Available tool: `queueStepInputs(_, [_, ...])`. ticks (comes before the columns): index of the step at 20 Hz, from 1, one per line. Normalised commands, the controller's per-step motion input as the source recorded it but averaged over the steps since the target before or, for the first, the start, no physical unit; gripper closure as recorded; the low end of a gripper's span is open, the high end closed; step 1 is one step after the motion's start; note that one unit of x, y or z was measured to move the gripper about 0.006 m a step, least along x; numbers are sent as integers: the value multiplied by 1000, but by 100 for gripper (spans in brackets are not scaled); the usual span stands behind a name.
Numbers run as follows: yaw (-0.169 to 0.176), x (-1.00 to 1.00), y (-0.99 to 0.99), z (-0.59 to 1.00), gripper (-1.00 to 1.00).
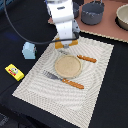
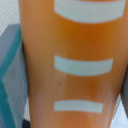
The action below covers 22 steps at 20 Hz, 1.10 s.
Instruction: Place the bread, butter, and milk from the table onto the serving area.
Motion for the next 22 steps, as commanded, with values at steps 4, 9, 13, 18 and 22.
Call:
queueStepInputs(4, [-75, 861, -354, 41, 100])
queueStepInputs(9, [-65, 873, -317, 8, 100])
queueStepInputs(13, [-66, 791, -161, 0, 100])
queueStepInputs(18, [-45, 550, -3, 103, -100])
queueStepInputs(22, [-19, 342, 114, 644, -100])
